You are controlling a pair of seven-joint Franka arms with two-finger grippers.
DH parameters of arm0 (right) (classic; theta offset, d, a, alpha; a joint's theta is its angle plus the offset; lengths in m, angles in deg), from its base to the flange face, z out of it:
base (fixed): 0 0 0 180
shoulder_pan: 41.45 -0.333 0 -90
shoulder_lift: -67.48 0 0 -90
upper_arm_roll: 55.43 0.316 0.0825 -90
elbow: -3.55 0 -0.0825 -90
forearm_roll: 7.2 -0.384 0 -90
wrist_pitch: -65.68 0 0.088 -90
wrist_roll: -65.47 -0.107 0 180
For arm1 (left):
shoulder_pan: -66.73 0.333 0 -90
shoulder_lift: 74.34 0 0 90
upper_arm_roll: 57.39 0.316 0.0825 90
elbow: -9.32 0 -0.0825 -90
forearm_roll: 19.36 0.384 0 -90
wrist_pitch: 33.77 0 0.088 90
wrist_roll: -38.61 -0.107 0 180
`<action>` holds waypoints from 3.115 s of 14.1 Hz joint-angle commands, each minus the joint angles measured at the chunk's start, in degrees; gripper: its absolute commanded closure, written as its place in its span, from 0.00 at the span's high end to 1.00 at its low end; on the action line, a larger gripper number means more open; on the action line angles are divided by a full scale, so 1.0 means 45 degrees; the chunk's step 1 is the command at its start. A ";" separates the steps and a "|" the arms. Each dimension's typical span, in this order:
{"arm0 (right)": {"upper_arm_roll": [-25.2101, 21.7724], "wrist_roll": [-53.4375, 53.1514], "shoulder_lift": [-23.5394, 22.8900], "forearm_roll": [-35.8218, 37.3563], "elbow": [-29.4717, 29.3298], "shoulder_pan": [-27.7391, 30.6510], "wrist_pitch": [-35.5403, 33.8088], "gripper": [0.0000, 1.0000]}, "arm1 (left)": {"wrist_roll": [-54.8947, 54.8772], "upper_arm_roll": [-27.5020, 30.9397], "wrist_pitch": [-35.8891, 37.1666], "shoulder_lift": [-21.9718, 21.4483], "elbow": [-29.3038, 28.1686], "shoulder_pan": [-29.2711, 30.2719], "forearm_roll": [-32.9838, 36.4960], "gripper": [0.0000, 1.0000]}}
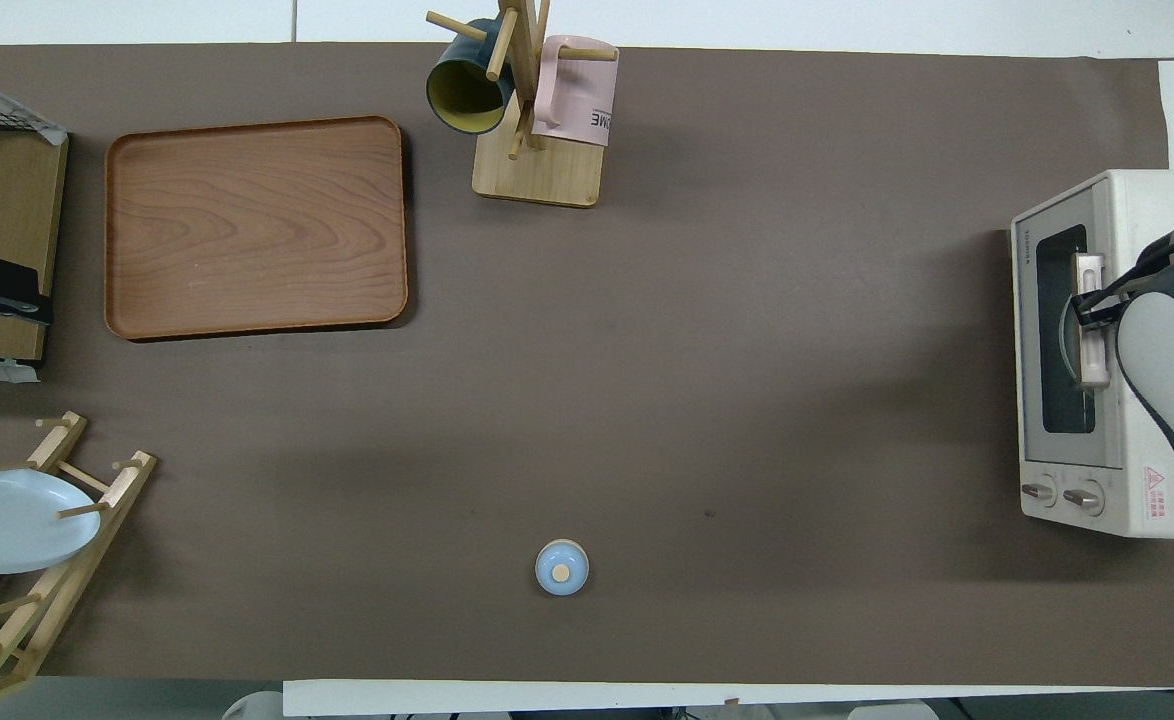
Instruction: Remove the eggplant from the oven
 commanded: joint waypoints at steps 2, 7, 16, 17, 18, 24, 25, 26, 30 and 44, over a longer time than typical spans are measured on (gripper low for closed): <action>0.0109 -0.0262 -0.0804 0.0083 0.0784 -0.0814 0.1844 0.00 | 0.0083 -0.0144 0.0269 -0.0189 -0.0046 0.0210 -0.0166 1.00; 0.0128 -0.1982 -0.2229 -0.0112 0.0843 -0.1793 0.3095 0.00 | 0.0083 -0.0124 0.0231 -0.0229 -0.0085 0.0248 -0.0146 1.00; 0.0246 -0.3585 -0.3211 -0.1457 0.0199 -0.2945 0.4016 0.52 | 0.0083 -0.0144 0.0250 -0.0229 -0.0085 0.0229 -0.0146 1.00; 0.0246 -0.3625 -0.2958 -0.1518 0.0101 -0.2947 0.3804 0.58 | 0.0064 -0.0144 0.0231 -0.0229 -0.0085 0.0229 -0.0146 1.00; 0.0226 -0.3625 -0.2530 -0.1518 0.0081 -0.2947 0.3338 0.58 | 0.0083 -0.0144 0.0230 -0.0229 -0.0085 0.0229 -0.0146 1.00; 0.0167 -0.3489 -0.1258 0.0019 0.0701 -0.1291 0.0556 0.57 | 0.0083 -0.0144 0.0250 -0.0229 -0.0085 0.0229 -0.0146 1.00; 0.0168 -0.3353 -0.1160 0.0198 0.1073 -0.1190 0.0965 0.57 | 0.0064 -0.0144 0.0250 -0.0229 -0.0085 0.0229 -0.0146 1.00; 0.0168 -0.3352 -0.1062 0.0220 0.1328 -0.1170 0.1124 0.55 | 0.0083 -0.0144 0.0250 -0.0229 -0.0085 0.0229 -0.0146 1.00; 0.0167 -0.2963 -0.1158 0.1366 0.2248 -0.1014 0.2648 0.33 | 0.0083 -0.0144 0.0230 -0.0229 -0.0085 0.0229 -0.0146 1.00; 0.0265 -1.3381 -0.9296 0.0125 -0.9872 -1.1030 -0.3177 0.00 | 0.0083 -0.0144 0.0250 -0.0229 -0.0085 0.0229 -0.0146 1.00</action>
